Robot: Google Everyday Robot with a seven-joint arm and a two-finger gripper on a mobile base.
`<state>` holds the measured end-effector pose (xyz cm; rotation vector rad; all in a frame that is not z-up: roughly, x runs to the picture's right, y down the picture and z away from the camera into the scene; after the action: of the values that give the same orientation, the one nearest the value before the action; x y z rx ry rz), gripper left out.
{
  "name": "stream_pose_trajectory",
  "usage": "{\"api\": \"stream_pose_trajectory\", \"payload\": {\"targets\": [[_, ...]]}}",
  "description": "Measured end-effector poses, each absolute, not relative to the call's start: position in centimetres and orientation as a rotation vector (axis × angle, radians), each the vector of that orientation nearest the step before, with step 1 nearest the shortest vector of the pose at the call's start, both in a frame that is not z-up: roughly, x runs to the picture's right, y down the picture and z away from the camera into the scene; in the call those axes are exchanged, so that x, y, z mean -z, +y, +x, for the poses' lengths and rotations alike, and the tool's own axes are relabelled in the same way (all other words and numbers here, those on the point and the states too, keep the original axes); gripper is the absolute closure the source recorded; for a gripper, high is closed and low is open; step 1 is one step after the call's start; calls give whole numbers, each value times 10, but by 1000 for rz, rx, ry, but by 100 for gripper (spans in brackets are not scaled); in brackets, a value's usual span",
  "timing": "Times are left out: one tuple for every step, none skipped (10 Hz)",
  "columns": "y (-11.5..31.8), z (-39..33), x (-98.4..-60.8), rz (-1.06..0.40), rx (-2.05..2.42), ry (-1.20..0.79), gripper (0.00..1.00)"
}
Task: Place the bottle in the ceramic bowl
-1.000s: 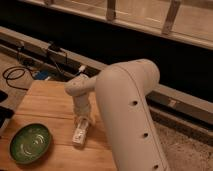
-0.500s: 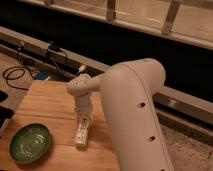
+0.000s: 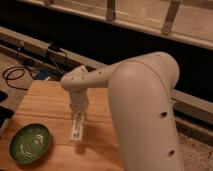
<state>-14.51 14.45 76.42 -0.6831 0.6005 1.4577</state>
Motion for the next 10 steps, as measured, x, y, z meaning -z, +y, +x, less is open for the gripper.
{"api": "stream_pose_trajectory", "payload": {"targets": [[140,-157,-755,-684,-1434,578,100],[137,-178,-742,-689,-1399,547,100],[139,-205,-735,-688,-1379,526,100],[141,-223,-734,-687,-1378,517,100],[149,-254,-735,-695,-1376,502,100],[155,-270,-732,-706,-1371,494,100],[154,-269,-734,-700,-1372,496,100],[153,-265,-735,-695,-1376,502,100],[154,-265,-735,-694,-1373,504,100],[154,-268,-734,-698,-1370,499,100]]}}
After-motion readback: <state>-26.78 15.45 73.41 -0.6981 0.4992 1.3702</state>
